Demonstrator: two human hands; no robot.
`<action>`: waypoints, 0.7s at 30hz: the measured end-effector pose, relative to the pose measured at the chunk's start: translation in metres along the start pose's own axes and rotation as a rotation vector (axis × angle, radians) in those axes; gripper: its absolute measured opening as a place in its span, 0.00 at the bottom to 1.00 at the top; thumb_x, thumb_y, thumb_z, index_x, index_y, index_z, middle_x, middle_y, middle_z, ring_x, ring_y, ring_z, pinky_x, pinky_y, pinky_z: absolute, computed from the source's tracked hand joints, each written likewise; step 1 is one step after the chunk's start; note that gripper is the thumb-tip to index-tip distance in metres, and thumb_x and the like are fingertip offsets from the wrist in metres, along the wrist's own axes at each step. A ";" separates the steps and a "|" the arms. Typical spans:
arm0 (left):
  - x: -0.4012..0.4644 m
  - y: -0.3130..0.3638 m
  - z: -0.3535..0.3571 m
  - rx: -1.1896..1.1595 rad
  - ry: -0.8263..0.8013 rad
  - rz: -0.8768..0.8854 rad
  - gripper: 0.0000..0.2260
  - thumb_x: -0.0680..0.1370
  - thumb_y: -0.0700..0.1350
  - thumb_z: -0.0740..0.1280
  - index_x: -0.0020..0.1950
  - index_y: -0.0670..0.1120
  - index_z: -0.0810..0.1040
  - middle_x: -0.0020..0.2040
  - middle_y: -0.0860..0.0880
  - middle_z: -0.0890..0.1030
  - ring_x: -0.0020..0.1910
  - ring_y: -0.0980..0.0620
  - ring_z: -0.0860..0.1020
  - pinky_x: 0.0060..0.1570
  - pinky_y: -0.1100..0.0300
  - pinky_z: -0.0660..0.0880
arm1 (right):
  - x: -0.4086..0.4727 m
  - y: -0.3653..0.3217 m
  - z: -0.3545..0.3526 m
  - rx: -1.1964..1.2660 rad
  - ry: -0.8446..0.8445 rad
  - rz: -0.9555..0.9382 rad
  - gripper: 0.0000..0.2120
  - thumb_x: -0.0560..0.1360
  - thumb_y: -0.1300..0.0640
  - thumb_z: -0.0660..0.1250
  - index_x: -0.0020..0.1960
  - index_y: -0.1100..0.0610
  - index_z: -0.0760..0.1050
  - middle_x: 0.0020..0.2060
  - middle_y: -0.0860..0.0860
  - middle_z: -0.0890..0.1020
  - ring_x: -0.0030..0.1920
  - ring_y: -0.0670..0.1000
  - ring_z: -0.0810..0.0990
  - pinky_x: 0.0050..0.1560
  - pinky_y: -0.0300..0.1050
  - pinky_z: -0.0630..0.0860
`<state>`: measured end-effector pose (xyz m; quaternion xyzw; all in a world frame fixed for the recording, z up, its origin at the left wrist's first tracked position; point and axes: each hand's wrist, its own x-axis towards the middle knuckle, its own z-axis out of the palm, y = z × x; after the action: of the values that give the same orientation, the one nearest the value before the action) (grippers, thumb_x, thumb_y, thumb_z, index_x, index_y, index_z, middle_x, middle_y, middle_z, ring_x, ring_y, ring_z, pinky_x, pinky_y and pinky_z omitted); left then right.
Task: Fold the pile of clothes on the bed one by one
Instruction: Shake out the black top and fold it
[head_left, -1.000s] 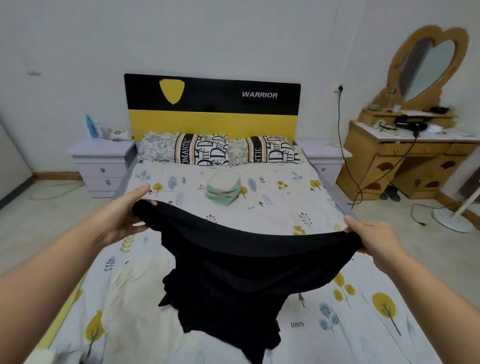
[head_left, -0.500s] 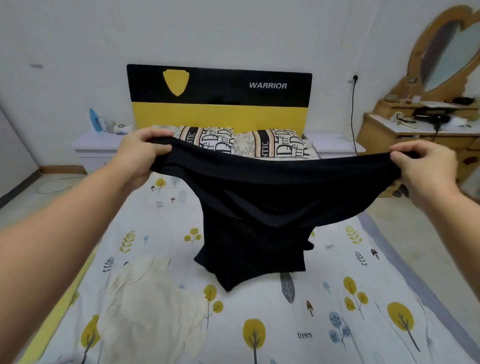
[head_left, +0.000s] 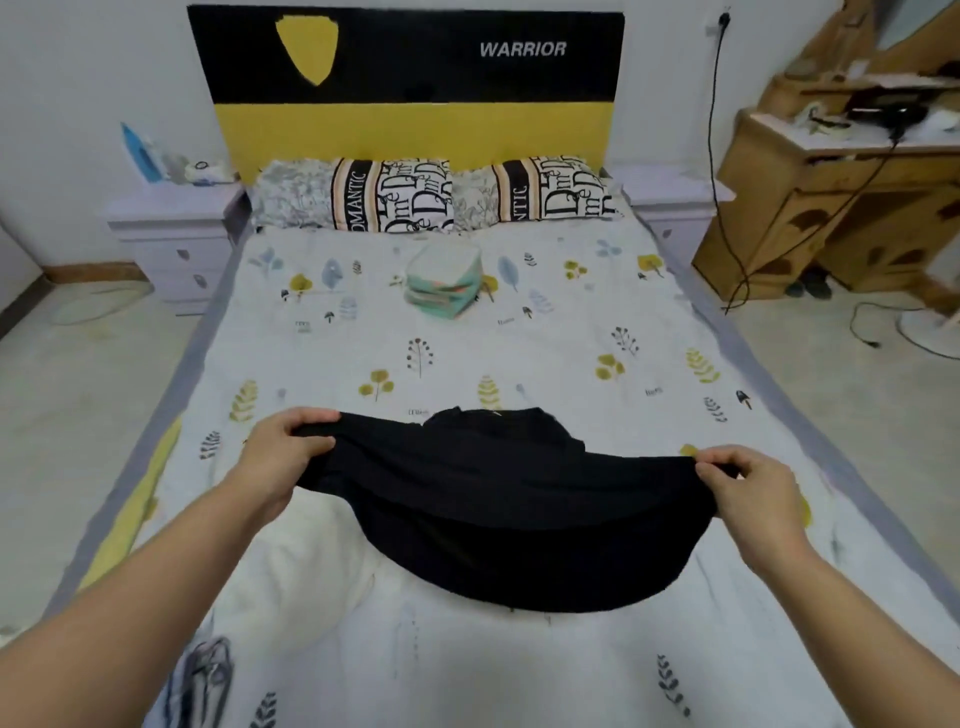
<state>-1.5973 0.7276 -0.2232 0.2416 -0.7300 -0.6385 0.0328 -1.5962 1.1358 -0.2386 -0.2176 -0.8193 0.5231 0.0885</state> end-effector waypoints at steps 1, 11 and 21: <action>-0.003 -0.015 0.001 0.008 -0.001 -0.028 0.14 0.73 0.26 0.62 0.53 0.40 0.77 0.42 0.44 0.78 0.40 0.49 0.76 0.39 0.61 0.74 | -0.009 0.016 0.005 -0.013 -0.013 0.029 0.15 0.71 0.68 0.66 0.33 0.50 0.78 0.34 0.47 0.80 0.40 0.54 0.78 0.50 0.58 0.77; -0.057 -0.186 -0.014 0.383 0.116 -0.262 0.16 0.70 0.24 0.59 0.45 0.41 0.79 0.43 0.43 0.79 0.41 0.45 0.76 0.40 0.61 0.72 | -0.108 0.156 0.021 -0.182 -0.074 0.358 0.11 0.70 0.70 0.65 0.38 0.56 0.77 0.36 0.55 0.82 0.36 0.56 0.80 0.40 0.54 0.81; -0.068 -0.285 -0.023 1.081 -0.105 -0.403 0.12 0.75 0.42 0.65 0.56 0.39 0.72 0.52 0.39 0.76 0.49 0.39 0.76 0.43 0.55 0.70 | -0.128 0.232 0.049 -0.797 -0.406 0.493 0.20 0.76 0.48 0.61 0.62 0.60 0.69 0.58 0.59 0.76 0.59 0.59 0.73 0.56 0.48 0.69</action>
<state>-1.4404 0.7139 -0.4711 0.3262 -0.8927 -0.1799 -0.2535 -1.4388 1.1214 -0.4570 -0.3152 -0.8802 0.2069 -0.2884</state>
